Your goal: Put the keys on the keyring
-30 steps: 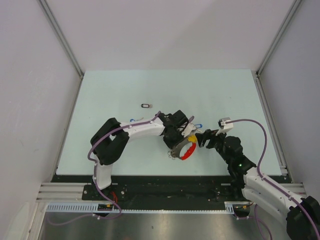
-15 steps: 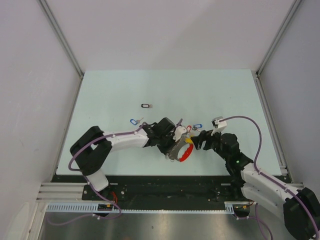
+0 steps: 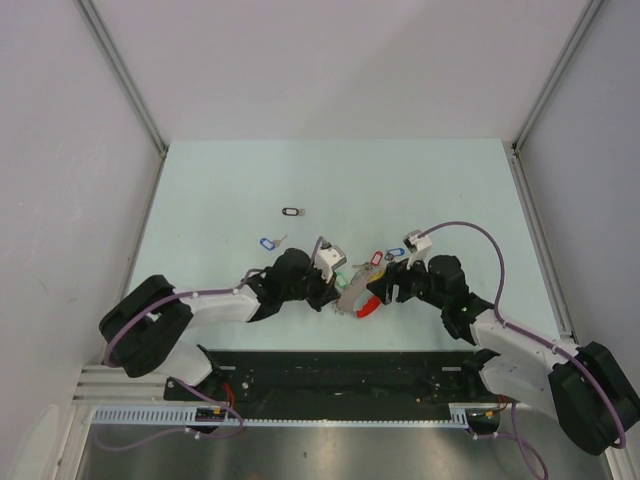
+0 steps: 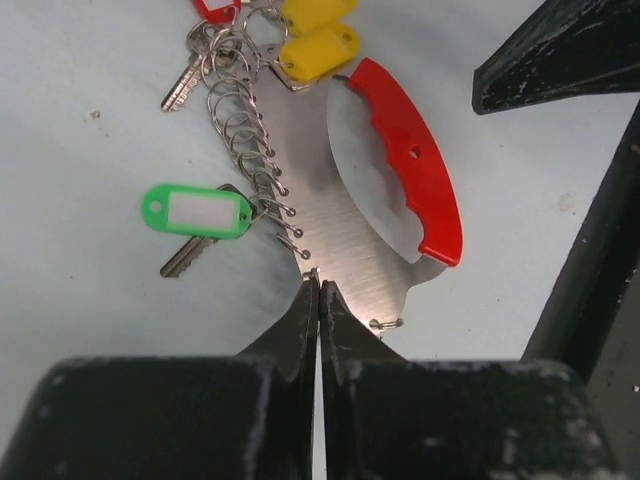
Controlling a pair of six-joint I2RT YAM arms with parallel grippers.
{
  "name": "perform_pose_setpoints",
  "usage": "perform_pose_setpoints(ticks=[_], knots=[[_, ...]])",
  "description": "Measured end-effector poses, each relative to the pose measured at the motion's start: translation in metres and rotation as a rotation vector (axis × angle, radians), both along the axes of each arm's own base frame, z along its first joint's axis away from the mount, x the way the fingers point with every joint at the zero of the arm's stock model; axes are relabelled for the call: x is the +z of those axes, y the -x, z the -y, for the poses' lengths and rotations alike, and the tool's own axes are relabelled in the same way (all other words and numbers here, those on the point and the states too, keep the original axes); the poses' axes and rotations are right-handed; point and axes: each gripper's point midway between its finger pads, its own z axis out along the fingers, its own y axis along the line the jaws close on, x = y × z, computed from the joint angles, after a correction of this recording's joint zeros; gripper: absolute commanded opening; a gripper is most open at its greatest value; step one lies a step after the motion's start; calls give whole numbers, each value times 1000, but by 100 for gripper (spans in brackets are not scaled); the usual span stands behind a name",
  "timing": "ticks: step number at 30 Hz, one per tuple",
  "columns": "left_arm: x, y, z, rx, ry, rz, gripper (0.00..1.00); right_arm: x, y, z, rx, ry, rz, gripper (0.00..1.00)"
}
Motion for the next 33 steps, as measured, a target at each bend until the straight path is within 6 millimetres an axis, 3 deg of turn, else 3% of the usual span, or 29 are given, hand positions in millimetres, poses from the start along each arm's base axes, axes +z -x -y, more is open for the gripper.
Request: perform_pose_setpoints(ticks=[9,13,21,25,29,33], knots=[[14,-1,-9,27,213,77,0,13,-1,-10,45,-25,8,73],[32,2,-11,15,316,155,0,18,-2,-9,38,-19,4,74],[51,5,-25,14,453,259,0,38,-27,7,-94,57,22,71],[28,8,-37,40,437,193,0,32,-42,21,-196,114,17,67],[-6,16,-51,73,387,66,0,8,-54,34,-277,195,-16,61],[-8,20,-53,65,392,44,0,-16,-66,40,-327,257,-33,53]])
